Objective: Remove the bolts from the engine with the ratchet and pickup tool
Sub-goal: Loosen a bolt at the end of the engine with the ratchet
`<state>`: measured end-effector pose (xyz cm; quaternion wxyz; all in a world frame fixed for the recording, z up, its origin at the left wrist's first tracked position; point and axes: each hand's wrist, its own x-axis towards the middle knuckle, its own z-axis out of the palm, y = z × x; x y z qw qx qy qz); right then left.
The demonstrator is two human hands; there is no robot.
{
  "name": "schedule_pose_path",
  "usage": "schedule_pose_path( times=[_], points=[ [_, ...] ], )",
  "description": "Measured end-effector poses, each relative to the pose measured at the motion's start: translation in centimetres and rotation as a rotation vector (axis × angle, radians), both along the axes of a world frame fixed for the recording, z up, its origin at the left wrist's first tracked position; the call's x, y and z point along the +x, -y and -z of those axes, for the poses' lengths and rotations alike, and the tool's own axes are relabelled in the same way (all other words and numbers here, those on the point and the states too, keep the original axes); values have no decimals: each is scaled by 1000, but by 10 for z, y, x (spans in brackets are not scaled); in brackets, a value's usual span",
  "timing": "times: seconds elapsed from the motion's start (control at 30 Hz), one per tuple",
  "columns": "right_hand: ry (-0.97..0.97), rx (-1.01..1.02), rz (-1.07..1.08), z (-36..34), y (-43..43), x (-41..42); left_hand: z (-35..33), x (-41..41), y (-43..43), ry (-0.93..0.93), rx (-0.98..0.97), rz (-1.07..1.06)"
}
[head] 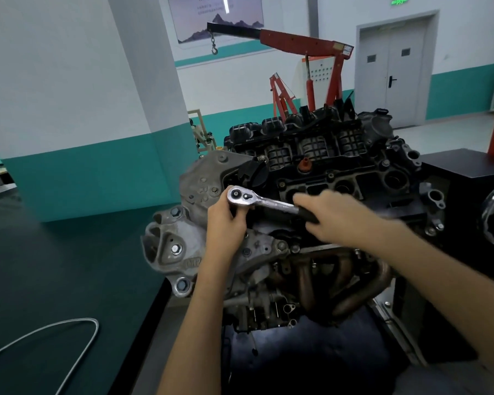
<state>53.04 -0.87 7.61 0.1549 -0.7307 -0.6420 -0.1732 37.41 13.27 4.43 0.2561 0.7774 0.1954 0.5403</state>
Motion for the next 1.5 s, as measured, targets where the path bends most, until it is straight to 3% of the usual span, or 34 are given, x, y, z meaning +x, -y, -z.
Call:
schedule_pose_path(
  times=[0.17, 0.27, 0.4, 0.57, 0.63, 0.7, 0.77, 0.93, 1.03, 1.17, 1.37, 1.43, 1.5],
  points=[
    [-739, 99, -134, 81, -3, -77, 1, 2, -2, -72, 31, 13],
    [-859, 155, -156, 95, -16, -102, 1, -1, 1, -40, -16, 73],
    [-631, 50, -140, 69, -5, -56, -5, -8, 0, -51, 39, 198],
    [77, -77, -33, -7, -1, 17, -8, -10, -5, -137, 23, 258],
    [178, -67, -22, -23, -4, 27, -7, -9, -3, -134, 6, 239],
    [155, -13, 11, -17, -3, 17, -4, -7, -1, -84, -9, 175],
    [10, 45, 45, 11, 2, -5, -2, -6, 0, -38, 10, 86],
    [-751, 135, -97, 82, -5, -90, -1, -4, -1, -49, 14, 86],
    [-890, 192, -130, 92, -17, -115, -2, -6, 1, -34, 5, 114],
    [-690, 54, -148, 73, -5, -74, -4, -9, 0, -37, -19, 219],
    [86, -126, -27, -13, 3, 15, -8, -8, -2, -129, -12, 276],
    [130, -80, -20, -22, 1, 19, -5, -6, 1, -96, -50, 211],
    [55, -10, 4, -5, 2, 1, -3, -4, 1, -32, -83, 134]
  ],
)
